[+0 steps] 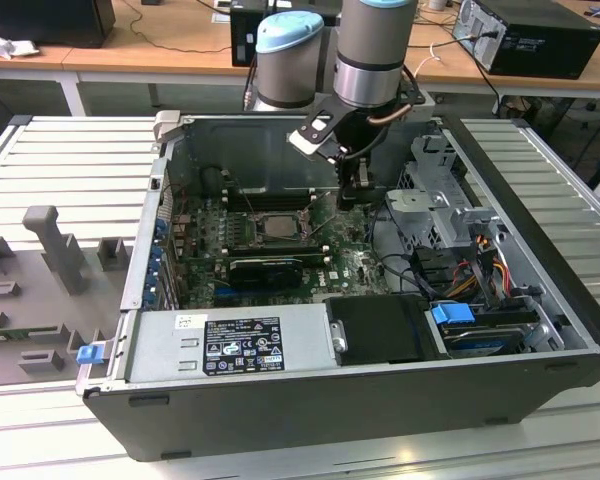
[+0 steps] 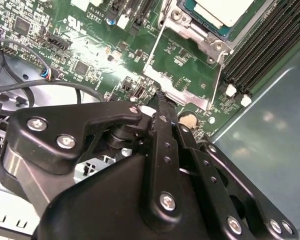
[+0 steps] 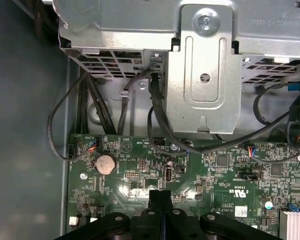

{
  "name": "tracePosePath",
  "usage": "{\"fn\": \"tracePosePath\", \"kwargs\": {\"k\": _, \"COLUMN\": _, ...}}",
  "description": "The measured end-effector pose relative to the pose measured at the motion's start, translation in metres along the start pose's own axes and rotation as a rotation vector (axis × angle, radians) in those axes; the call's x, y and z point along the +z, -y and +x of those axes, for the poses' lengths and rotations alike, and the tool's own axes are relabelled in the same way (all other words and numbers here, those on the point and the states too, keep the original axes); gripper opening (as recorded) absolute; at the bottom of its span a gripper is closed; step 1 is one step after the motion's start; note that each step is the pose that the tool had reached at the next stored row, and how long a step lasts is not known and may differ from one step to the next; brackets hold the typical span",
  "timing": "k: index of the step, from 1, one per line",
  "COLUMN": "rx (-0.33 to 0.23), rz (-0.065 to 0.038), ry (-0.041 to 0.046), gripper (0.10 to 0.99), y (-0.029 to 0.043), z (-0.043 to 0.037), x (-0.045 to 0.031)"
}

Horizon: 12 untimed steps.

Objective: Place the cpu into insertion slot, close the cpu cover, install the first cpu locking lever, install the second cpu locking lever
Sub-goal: 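Close the cpu cover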

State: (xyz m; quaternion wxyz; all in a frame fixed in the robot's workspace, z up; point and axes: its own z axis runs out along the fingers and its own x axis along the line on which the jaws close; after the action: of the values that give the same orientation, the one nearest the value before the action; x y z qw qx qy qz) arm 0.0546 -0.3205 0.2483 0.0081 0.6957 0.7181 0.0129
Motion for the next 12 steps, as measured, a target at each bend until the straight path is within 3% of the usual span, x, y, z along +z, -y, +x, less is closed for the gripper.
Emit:
{"fn": "tracePosePath", "kwargs": {"k": 6, "rx": 0.000, "rz": 0.000, "ry": -0.0002, "gripper": 0.106, "y": 0.0158, "z": 0.0006, "x": -0.0004}}
{"fn": "tracePosePath", "kwargs": {"k": 12, "rx": 0.000, "rz": 0.000, "ry": -0.0001, "gripper": 0.106, "y": 0.0421, "z": 0.0013, "x": -0.0011}}
